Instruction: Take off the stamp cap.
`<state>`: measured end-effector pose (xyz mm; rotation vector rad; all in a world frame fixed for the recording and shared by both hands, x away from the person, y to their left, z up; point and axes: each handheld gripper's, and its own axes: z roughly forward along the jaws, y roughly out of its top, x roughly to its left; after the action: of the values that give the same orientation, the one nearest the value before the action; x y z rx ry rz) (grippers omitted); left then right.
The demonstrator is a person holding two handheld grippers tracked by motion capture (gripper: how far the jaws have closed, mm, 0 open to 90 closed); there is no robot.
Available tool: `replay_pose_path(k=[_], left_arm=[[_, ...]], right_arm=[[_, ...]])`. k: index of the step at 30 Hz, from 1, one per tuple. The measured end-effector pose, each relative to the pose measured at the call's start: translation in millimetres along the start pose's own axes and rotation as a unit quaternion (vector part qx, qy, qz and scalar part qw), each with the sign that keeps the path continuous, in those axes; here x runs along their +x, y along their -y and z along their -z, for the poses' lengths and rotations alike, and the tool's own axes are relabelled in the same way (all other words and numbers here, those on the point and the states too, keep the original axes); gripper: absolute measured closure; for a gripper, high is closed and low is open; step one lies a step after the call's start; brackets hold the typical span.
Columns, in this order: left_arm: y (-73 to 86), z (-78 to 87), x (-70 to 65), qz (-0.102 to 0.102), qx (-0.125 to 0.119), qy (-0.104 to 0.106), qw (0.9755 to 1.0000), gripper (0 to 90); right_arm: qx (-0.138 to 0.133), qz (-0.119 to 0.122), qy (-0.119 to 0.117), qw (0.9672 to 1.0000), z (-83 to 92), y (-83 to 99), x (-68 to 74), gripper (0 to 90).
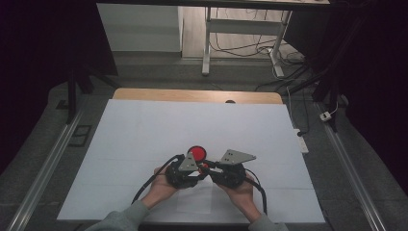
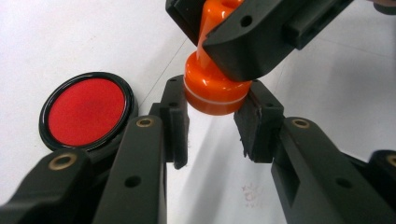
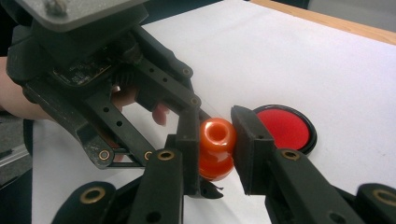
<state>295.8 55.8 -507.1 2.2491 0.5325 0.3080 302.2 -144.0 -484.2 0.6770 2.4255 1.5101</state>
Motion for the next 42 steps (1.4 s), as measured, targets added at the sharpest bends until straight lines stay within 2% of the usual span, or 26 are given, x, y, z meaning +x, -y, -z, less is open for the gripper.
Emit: replay_pose_path(k=[1,2,3,4,5,7,8,13,14,26,37,42], left_arm=[[0.0,-2.0,-1.0,-0.012,0.021,-0.007,0.9997,64.9],[2.0,-5.9,-3.1,-0.024,0.036,-0.014,0.9990,64.9],[3.9,-8.7,-3.4,-0.018,0.036,-0.004,0.9992,64.9],[4.2,-9.2,-3.1,-0.001,0.024,0.012,0.9996,64.9],[2.4,-8.0,-3.5,0.002,0.017,0.016,0.9997,64.9],[0.4,-6.2,-5.0,0.001,0.010,0.013,0.9999,64.8],[-1.4,-2.1,-4.9,-0.006,0.006,0.007,0.9999,64.8],[0.5,0.2,-0.2,0.001,0.004,0.000,1.0000,64.7],[1.1,1.5,1.2,0.007,-0.002,-0.002,1.0000,64.7],[4.8,17.6,7.8,0.016,-0.022,-0.018,0.9995,64.6],[9.3,26.2,12.3,0.023,-0.027,-0.024,0.9991,64.5],[18.0,39.2,16.0,0.034,-0.029,-0.027,0.9986,64.5]], right_arm=[[-0.001,-0.002,-0.002,1.0000,0.1,0.0,-0.4,72.4],[-0.014,-0.005,0.004,0.9999,2.6,-0.6,-0.7,72.4],[-0.026,-0.012,0.007,0.9995,6.9,-3.1,-2.9,72.4],[-0.033,-0.017,0.008,0.9993,12.2,-6.0,-6.2,72.4],[-0.037,-0.017,0.012,0.9991,17.4,-8.0,-8.7,72.4],[-0.041,-0.016,0.016,0.9989,21.6,-8.8,-10.8,72.5],[-0.048,-0.024,0.017,0.9985,25.6,-8.7,-14.1,72.4],[-0.039,-0.018,0.015,0.9990,23.2,-8.0,-12.4,72.4],[-0.039,-0.017,0.014,0.9990,22.8,-8.0,-12.1,72.4],[-0.039,-0.021,0.012,0.9990,22.6,-7.3,-13.2,72.2],[-0.040,-0.024,0.017,0.9988,24.7,-6.4,-14.8,72.2],[-0.042,-0.025,0.019,0.9986,26.3,-6.0,-16.5,72.1]])
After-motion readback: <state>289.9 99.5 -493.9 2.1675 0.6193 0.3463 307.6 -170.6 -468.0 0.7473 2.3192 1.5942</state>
